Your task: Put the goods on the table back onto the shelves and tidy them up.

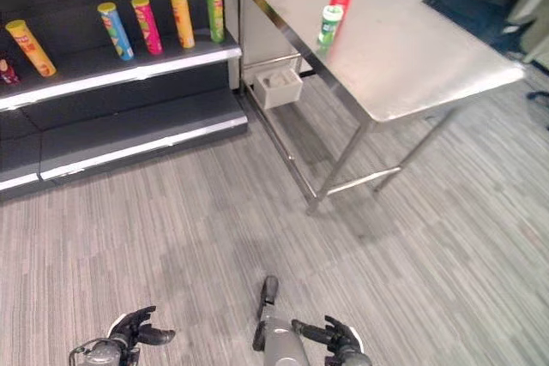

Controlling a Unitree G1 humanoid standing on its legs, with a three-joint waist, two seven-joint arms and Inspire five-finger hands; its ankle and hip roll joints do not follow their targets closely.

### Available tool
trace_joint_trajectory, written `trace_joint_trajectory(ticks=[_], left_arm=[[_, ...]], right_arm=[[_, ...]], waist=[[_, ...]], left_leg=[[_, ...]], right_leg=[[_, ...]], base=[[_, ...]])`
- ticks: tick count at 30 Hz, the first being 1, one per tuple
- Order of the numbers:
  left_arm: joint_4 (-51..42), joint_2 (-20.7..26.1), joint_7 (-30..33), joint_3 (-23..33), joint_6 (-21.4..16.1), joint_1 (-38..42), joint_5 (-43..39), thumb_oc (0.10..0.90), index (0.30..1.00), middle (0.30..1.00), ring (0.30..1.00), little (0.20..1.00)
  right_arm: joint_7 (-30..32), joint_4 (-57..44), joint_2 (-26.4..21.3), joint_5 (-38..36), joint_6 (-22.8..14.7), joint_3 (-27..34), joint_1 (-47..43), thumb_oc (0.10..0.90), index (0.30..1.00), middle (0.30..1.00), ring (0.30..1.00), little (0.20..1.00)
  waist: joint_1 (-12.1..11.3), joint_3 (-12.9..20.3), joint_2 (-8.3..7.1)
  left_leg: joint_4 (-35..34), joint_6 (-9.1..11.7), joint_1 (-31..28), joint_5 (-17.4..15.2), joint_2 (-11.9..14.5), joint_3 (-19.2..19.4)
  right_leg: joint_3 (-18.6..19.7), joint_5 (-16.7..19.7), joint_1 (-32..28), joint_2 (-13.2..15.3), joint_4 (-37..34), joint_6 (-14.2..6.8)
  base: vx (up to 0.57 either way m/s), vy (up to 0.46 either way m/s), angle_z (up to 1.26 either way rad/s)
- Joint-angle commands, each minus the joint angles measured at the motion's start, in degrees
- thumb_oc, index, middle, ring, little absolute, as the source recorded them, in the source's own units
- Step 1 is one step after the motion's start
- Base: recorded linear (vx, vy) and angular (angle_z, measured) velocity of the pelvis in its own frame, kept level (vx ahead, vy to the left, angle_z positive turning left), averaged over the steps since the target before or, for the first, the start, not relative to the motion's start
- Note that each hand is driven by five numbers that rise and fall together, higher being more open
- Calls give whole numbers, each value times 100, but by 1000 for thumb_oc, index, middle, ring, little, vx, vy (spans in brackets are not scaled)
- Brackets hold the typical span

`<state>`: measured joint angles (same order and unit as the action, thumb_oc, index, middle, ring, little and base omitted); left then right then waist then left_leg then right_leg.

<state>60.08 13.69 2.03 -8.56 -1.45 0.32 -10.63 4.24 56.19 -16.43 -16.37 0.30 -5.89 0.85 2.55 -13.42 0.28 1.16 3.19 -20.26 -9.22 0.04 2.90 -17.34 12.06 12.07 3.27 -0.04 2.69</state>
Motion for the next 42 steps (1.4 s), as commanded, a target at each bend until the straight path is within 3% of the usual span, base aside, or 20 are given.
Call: trace_joint_trajectory(ticks=[1,4,6,8,9,10,11,12,13,14,17,23,26,29,32,34,35,36,39,42], left_arm=[[-362,287,27,-39,-247,65,97,800,900,900,900,900],[-339,249,22,-58,-241,28,-43,800,900,900,900,900],[-372,223,11,-68,-218,31,-164,800,900,900,900,900],[-367,200,43,-79,-195,47,-227,800,900,900,900,900],[-317,155,59,-91,-178,88,-298,800,900,900,900,900],[-300,147,48,-99,-178,102,-310,800,900,900,900,900],[-249,114,36,-126,-186,93,-281,800,900,900,900,900],[-249,114,36,-126,-186,92,-281,800,900,900,900,900],[-274,107,24,-140,-176,48,-275,800,900,900,900,900],[-264,100,22,-146,-174,41,-260,800,900,900,900,900],[-182,82,52,-157,-197,65,-273,800,900,900,900,900],[5,25,65,1,-204,-128,-258,800,900,900,900,900],[240,89,56,19,-185,-150,-108,800,900,900,900,900],[272,271,57,61,-152,-70,-19,800,900,900,900,900],[204,405,74,-1,-161,27,31,800,900,900,900,900],[155,466,95,-1,-185,121,26,800,900,900,900,900],[155,466,95,-1,-184,120,26,800,900,900,900,900],[146,466,108,-3,-208,214,-33,800,900,900,900,900],[161,429,150,-57,-231,306,59,800,900,900,900,900],[232,334,146,-108,-212,287,69,800,900,900,900,900]], right_arm=[[48,-288,-397,84,-225,-67,-7,800,900,900,900,900],[10,-288,-454,98,-227,-183,-25,800,900,900,900,900],[29,-271,-484,110,-223,-259,-67,800,900,900,900,900],[59,-231,-505,92,-204,-284,-130,800,900,900,900,900],[90,-93,-507,67,-170,-293,-182,800,900,900,900,900],[94,-60,-496,49,-162,-299,-190,800,900,900,900,900],[107,5,-490,6,-185,-297,-210,800,900,900,900,900],[107,5,-490,6,-185,-297,-209,800,900,900,900,900],[110,-17,-493,36,-186,-337,-218,800,900,900,900,900],[120,-19,-491,50,-197,-342,-217,800,900,900,900,900],[163,4,-488,52,-236,-329,-210,800,900,900,900,900],[99,37,-436,209,-186,-359,-165,800,900,900,900,900],[80,57,-353,243,-160,-288,-174,800,900,900,900,900],[35,105,-310,317,-118,-269,-327,800,900,900,900,900],[57,13,-292,311,-130,-301,-414,800,900,900,900,900],[66,-58,-313,327,-130,-346,-433,800,900,900,900,900],[66,-59,-314,327,-129,-346,-432,800,900,900,900,900],[81,-63,-339,330,-113,-382,-529,800,900,900,900,900],[120,-227,-360,300,-147,-413,-500,800,900,900,900,900],[166,-96,-370,317,-120,-363,-423,800,900,900,900,900]], waist=[[36,114,-123],[-9,125,-72],[-90,-21,-103],[-121,-168,-187],[-158,-249,-214],[-201,-270,-214],[-316,-291,-224],[-320,-294,-228],[-443,-270,-121],[-502,-241,-47],[-554,-240,34],[-693,-62,175],[-696,137,43],[-673,105,37],[-605,-60,93],[-593,-63,52],[-575,-74,61],[-491,-151,-17],[-442,-157,-210],[-421,-75,-253]], left_leg=[[-296,-92,673,36,80,-69],[776,227,997,413,300,-115],[2066,359,1606,810,390,-184],[2983,354,2100,1228,408,-124],[3224,297,2533,1329,651,202],[3129,252,2716,1227,745,381],[2001,160,3016,914,779,608],[1988,158,3004,918,774,615],[839,245,3096,1324,751,433],[378,315,3211,1657,786,263],[-486,462,3379,1992,824,191],[-571,499,3276,2209,800,184],[-375,308,3047,1982,602,342],[-239,-104,2738,1497,373,632],[-326,-230,2515,1352,314,753],[-398,-187,2382,1211,268,813],[-398,-184,2371,1210,274,794],[-349,-146,2292,1076,258,793],[-274,-54,2238,1043,290,743],[-273,20,2190,1031,377,727]], right_leg=[[219,-213,-525,339,-459,-1219],[153,-589,-842,133,-403,-944],[117,-807,-1122,56,-422,-761],[76,-947,-1293,62,-427,-603],[-21,-1092,-1470,59,-466,-536],[-16,-1141,-1555,47,-491,-533],[23,-1251,-1661,86,-496,-663],[27,-1252,-1665,91,-496,-665],[72,-1361,-1751,10,-496,-746],[103,-1426,-1806,-57,-496,-761],[165,-1675,-2087,-98,-496,-779],[471,-1895,-2489,-76,-496,-847],[606,-1839,-2588,357,-418,-1020],[827,-1652,-1731,808,1205,-1240],[727,-1369,-1057,1002,2086,-1208],[181,-1288,-1030,1187,1262,-1163],[154,-1273,-1070,1175,1225,-1161],[67,-846,-783,1188,340,-1318],[115,-496,-855,1205,-194,-1441],[66,-513,-1024,1156,-280,-1422]], base=[[266,-206,16],[235,-249,-3],[113,-244,-2],[112,-241,12],[164,-196,24],[338,-102,45],[263,1,37],[366,98,11],[250,109,-40],[339,131,-55],[290,93,-32],[245,153,-36],[321,345,-73],[166,408,-43],[-1,224,-48],[88,41,6],[155,-99,-11],[117,-116,-26],[115,-204,-5],[76,-146,21]])
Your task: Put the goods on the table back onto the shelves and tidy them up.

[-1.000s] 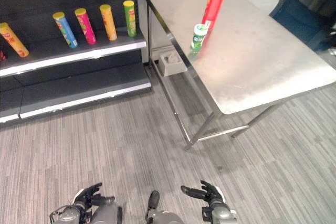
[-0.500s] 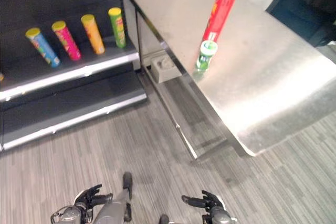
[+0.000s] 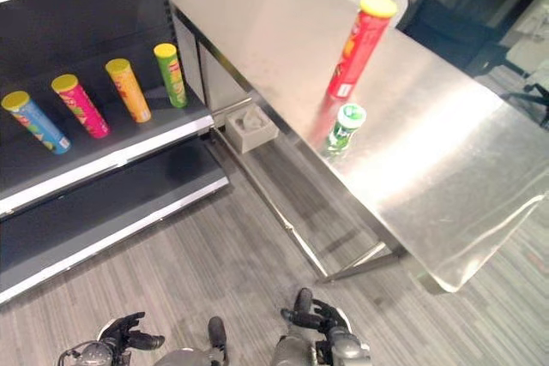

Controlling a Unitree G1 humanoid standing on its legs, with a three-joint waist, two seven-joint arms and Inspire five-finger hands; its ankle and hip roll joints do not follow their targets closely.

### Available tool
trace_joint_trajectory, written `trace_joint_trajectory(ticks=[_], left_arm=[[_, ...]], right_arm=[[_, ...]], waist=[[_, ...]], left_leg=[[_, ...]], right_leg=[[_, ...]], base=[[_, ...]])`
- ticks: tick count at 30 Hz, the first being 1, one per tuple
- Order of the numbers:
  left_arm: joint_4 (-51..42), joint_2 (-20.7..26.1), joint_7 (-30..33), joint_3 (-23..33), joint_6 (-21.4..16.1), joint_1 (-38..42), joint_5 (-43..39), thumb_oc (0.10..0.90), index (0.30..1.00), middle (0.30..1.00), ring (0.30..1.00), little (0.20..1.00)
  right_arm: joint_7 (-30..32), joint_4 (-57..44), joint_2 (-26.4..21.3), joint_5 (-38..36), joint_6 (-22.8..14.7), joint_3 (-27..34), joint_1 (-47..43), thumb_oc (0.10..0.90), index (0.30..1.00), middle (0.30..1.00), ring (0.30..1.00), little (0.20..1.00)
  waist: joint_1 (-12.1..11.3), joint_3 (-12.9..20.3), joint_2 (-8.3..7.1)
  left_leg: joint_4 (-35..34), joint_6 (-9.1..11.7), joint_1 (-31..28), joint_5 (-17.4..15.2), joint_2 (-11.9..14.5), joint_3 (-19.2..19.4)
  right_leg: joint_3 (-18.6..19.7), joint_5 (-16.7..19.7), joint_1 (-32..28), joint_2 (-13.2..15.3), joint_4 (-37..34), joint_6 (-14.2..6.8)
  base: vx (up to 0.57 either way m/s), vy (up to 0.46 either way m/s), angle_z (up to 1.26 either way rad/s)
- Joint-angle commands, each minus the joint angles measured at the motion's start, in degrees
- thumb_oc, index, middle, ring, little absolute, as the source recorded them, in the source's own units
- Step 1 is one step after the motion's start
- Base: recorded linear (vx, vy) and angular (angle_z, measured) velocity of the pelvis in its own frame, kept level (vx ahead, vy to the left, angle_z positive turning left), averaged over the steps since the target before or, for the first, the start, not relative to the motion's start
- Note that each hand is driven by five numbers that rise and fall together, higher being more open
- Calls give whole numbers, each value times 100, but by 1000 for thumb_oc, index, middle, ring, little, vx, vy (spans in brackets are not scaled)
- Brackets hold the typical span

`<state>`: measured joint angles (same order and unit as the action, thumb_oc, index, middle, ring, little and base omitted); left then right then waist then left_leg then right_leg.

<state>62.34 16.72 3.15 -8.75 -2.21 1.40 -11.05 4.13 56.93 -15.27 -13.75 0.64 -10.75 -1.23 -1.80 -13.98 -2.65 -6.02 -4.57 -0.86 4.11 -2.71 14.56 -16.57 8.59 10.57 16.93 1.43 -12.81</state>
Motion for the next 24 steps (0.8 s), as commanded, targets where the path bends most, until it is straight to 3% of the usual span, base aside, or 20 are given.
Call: trace_joint_trajectory(ticks=[1,7,9,11,13,14,17,20,24], left_arm=[[42,-8,38,-119,-125,186,121,800,900,900,900,900],[13,-61,58,-152,-127,161,107,800,900,900,900,900],[-16,46,63,-32,-119,49,99,800,900,900,900,900],[-77,66,17,145,-99,-46,167,800,900,900,900,900],[-136,-17,17,252,-107,-116,269,800,900,900,900,900],[-119,-77,-12,279,-100,-147,339,800,900,900,900,900],[-242,-6,-230,200,-115,-298,499,800,900,900,900,900],[-401,32,-336,201,-157,-399,547,800,900,900,900,900],[-481,47,-461,161,-191,-511,560,800,900,900,900,900]], right_arm=[[212,-41,-470,35,-141,171,-187,800,900,900,900,900],[443,1086,-322,-302,-94,869,119,800,900,900,900,900],[710,1446,-598,-816,-119,1874,425,800,900,900,900,900],[1029,1032,-1103,-1269,-250,2910,714,800,900,900,900,900],[1428,-163,-1640,-1307,-536,3778,977,800,900,900,900,900],[1498,-1388,-1892,-1238,-805,4082,1042,800,900,900,900,900],[649,-4544,-2941,-1051,-1317,3907,631,800,900,900,900,900],[228,-5397,-3215,-1039,-1388,3690,483,800,900,900,900,900],[-301,-5705,-3519,-938,-1241,3075,247,800,900,900,900,900]], waist=[[40,10,36],[224,181,97],[325,286,118],[454,372,130],[557,428,156],[613,453,157],[545,497,123],[470,554,92],[308,589,70]], left_leg=[[445,827,236,-307,687,-453],[343,947,-19,-309,862,-419],[193,985,-272,-324,920,-327],[147,1008,-438,-421,954,-256],[115,1007,-527,-466,958,-204],[102,1009,-574,-493,972,-146],[102,1058,-609,-489,1042,-33],[102,1070,-583,-448,1068,-18],[102,1106,-575,-422,1094,-28]], right_leg=[[-35,-188,-940,-237,-451,134],[-124,-354,-1275,-406,-568,190],[-82,-432,-1430,-472,-589,187],[-46,-500,-1520,-503,-598,159],[-8,-519,-1546,-506,-608,141],[43,-524,-1544,-520,-613,135],[140,-534,-1522,-554,-611,159],[110,-528,-1523,-561,-632,171],[26,-547,-1592,-572,-643,191]], base=[[63,-107,25],[96,-68,7],[192,0,-7],[188,36,-21],[104,40,-38],[35,21,-25],[25,-13,-33],[6,-20,-2],[15,-28,27]])
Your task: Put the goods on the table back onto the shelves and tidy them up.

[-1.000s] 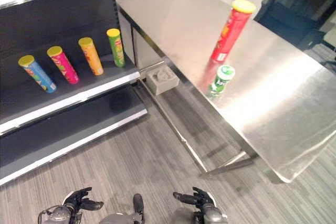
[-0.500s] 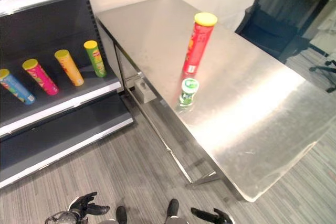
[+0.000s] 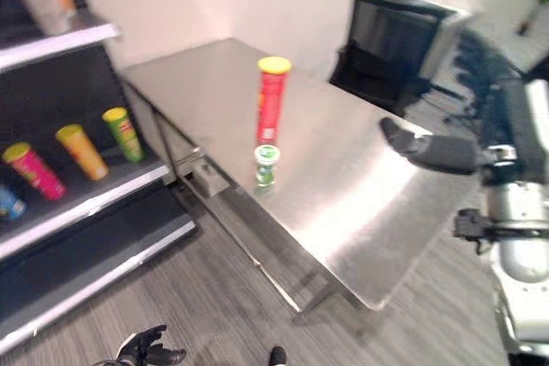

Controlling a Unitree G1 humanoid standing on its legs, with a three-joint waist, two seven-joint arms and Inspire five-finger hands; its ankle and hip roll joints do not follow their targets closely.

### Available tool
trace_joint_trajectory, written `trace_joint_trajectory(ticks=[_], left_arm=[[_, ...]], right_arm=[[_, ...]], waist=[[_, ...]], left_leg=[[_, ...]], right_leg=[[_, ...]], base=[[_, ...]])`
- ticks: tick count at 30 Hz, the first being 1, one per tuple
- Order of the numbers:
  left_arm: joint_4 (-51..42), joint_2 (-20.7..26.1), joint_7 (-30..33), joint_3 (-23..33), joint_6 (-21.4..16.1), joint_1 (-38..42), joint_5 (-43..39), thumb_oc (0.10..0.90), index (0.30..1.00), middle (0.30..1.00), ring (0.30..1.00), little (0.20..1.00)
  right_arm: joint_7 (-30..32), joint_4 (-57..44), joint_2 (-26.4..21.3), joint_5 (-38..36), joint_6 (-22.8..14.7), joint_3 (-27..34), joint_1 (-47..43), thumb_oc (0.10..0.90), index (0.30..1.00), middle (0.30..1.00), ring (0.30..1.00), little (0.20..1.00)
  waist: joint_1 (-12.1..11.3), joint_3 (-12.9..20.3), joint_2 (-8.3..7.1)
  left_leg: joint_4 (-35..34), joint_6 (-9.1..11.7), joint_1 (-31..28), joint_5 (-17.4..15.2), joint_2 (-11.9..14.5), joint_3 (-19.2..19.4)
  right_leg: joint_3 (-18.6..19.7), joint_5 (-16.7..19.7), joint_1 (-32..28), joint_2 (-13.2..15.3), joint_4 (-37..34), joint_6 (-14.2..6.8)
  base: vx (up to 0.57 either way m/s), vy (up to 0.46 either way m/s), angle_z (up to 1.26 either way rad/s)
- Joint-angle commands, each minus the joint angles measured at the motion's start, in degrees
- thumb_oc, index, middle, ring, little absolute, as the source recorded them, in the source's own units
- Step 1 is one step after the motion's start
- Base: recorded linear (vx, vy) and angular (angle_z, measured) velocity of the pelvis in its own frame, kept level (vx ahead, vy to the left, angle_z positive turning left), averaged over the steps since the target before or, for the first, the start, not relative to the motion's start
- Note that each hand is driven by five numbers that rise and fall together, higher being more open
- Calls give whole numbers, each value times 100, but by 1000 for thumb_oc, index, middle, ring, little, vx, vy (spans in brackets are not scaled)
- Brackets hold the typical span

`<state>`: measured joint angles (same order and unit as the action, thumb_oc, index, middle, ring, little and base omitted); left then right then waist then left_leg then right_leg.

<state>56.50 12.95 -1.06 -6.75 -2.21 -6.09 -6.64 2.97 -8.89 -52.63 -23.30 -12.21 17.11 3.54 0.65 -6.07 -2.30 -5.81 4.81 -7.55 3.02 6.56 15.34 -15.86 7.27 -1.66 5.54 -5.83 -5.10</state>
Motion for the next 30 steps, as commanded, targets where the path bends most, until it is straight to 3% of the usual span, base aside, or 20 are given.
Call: trace_joint_trajectory(ticks=[1,16,30], left_arm=[[99,415,-43,-58,-200,209,94,800,900,900,900,900],[202,395,-69,52,-205,59,90,800,900,900,900,900],[262,388,42,6,-210,-67,25,800,900,900,900,900]], right_arm=[[-314,852,212,-6,82,35,-323,800,900,900,900,900],[-546,1172,444,253,265,-631,-471,800,900,900,900,900],[-274,1858,625,593,236,-1584,-1511,800,900,900,900,900]], waist=[[11,-200,31],[-136,-244,79],[-370,-284,172]], left_leg=[[81,177,105,-299,173,-121],[81,209,253,-240,163,-282],[81,219,325,-215,128,-431]], right_leg=[[-82,-420,-392,568,84,-575],[-323,-444,-428,634,95,-578],[-484,-463,-487,665,83,-570]], base=[[18,-25,31],[12,-15,8],[7,-12,6]])
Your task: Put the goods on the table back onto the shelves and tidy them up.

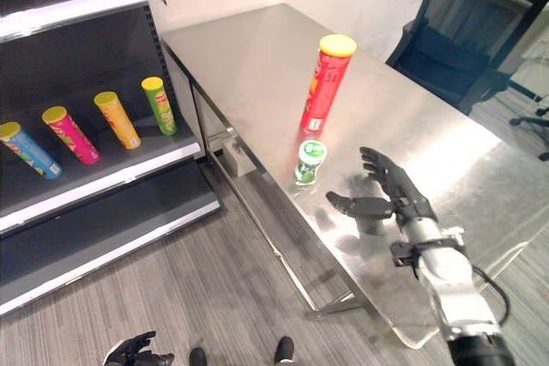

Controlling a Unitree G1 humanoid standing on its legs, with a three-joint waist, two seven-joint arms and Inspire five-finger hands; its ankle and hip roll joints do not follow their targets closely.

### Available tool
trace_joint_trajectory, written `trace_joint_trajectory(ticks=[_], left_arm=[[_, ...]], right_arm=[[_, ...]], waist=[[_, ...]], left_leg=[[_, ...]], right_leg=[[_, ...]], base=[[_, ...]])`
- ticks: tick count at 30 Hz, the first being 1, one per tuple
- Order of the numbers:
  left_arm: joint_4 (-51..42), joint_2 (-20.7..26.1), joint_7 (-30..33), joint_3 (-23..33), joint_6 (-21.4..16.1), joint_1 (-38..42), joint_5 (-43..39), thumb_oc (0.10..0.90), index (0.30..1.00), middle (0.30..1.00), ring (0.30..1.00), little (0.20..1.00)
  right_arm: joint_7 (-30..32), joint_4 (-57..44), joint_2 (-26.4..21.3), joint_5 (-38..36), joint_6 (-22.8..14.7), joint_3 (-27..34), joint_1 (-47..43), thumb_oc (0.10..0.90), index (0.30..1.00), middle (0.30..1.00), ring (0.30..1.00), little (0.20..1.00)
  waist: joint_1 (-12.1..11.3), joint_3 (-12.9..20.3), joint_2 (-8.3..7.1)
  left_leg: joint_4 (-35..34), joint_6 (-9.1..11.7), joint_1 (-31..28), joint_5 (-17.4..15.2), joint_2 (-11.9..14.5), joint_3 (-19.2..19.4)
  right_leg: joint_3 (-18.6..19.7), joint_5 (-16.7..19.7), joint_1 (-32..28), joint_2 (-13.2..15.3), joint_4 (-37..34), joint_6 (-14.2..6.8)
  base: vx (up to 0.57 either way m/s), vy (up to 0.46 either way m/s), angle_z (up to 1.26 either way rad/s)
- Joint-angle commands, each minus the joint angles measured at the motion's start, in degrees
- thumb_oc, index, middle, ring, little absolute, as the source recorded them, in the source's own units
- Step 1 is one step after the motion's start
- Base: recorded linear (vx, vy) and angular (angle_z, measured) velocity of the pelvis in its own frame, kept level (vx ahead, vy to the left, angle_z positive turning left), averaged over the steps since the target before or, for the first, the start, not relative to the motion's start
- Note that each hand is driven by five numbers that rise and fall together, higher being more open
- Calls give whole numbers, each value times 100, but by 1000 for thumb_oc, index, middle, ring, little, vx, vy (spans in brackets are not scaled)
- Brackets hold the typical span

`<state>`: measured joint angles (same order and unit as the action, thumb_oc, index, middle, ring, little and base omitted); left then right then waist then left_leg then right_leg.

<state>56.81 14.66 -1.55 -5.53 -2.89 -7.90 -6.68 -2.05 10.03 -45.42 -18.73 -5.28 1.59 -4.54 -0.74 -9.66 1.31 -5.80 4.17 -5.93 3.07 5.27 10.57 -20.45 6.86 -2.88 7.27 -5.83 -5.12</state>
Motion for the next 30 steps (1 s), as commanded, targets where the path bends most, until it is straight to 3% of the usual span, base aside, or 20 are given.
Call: trace_joint_trajectory(ticks=[1,10,19,21,30], left_arm=[[231,217,91,-114,-142,114,30,800,900,900,900,900],[321,187,140,-125,-129,41,-92,800,900,900,900,900],[263,181,169,-188,-135,45,-133,800,900,900,900,900],[268,183,186,-207,-132,50,-129,800,900,900,900,900],[319,180,234,-169,-124,107,-119,800,900,900,900,900]], right_arm=[[228,-32,-96,135,-458,-34,-705,800,900,900,900,900],[229,418,-156,270,-408,-713,-1349,800,900,900,900,900],[253,643,-325,495,-351,-1017,-1593,800,900,900,900,900],[241,679,-371,515,-321,-1100,-1656,400,300,300,300,300],[174,486,-571,565,-288,-1194,-1649,400,300,300,300,300]], waist=[[-229,75,-189],[-401,59,-179],[-509,40,-222],[-522,35,-235],[-510,36,-296]], left_leg=[[80,283,162,-220,257,46],[80,307,201,-182,257,-67],[80,318,228,-177,247,-176],[80,324,237,-172,248,-185],[80,330,251,-182,245,-216]], right_leg=[[-25,-421,-366,492,83,-567],[-178,-454,-439,483,83,-556],[-300,-461,-506,493,83,-561],[-319,-461,-507,493,83,-561],[-360,-458,-513,497,90,-565]], base=[[9,-12,4],[10,-18,8],[7,-5,9],[-3,-1,7],[-5,6,6]])
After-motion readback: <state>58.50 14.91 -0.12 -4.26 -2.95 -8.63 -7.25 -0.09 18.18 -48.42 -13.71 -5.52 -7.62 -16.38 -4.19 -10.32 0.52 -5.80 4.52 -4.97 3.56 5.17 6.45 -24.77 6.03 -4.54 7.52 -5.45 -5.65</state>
